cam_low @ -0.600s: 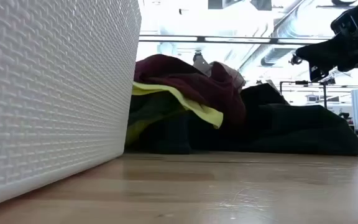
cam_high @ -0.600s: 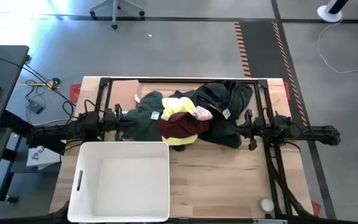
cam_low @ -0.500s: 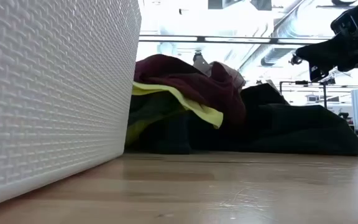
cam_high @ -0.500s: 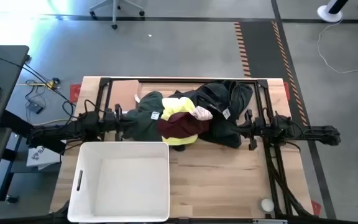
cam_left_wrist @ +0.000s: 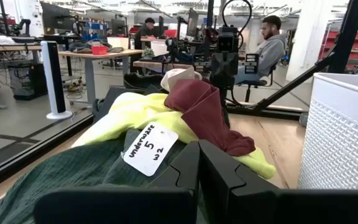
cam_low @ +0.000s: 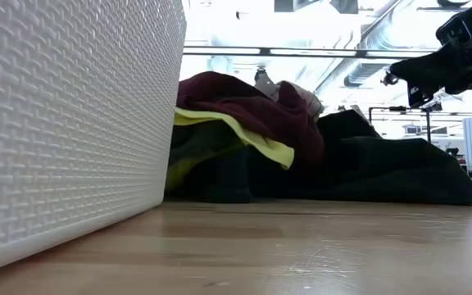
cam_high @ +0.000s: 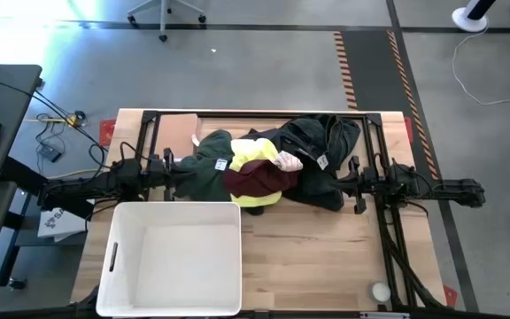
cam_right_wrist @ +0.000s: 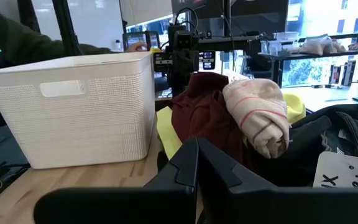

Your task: Sort clothes

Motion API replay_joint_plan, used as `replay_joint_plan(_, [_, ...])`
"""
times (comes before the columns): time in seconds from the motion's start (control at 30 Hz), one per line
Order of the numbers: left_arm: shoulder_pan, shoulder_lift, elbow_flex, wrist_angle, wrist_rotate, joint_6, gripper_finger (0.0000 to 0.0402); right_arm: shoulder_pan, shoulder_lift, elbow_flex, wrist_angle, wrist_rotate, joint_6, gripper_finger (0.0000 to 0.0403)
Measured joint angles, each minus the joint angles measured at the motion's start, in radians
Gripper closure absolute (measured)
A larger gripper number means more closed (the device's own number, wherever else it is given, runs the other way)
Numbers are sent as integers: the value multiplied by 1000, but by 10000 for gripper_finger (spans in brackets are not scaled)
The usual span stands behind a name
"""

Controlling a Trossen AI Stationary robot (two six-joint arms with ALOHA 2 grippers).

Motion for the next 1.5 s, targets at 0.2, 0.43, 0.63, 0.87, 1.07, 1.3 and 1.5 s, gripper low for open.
replay_joint_plan(0.2, [0,0,0,0,0,0,396,0,0,0,0,0,0,402])
replay_joint_plan(0.43, [0,0,0,0,0,0,396,0,0,0,0,0,0,402])
replay_joint_plan(0.63, [0,0,0,0,0,0,396,-1,0,0,40,7,5,402])
replay_joint_plan(0.87, [0,0,0,0,0,0,396,0,0,0,281,-245,-53,402])
replay_joint_plan(1.07, [0,0,0,0,0,0,396,62,1,0,486,-413,-227,402])
replay_joint_plan(1.3, [0,0,0,0,0,0,396,193,95,0,655,-346,-348,402])
replay_joint_plan(1.5, [0,0,0,0,0,0,396,238,225,9,714,10,-192,402])
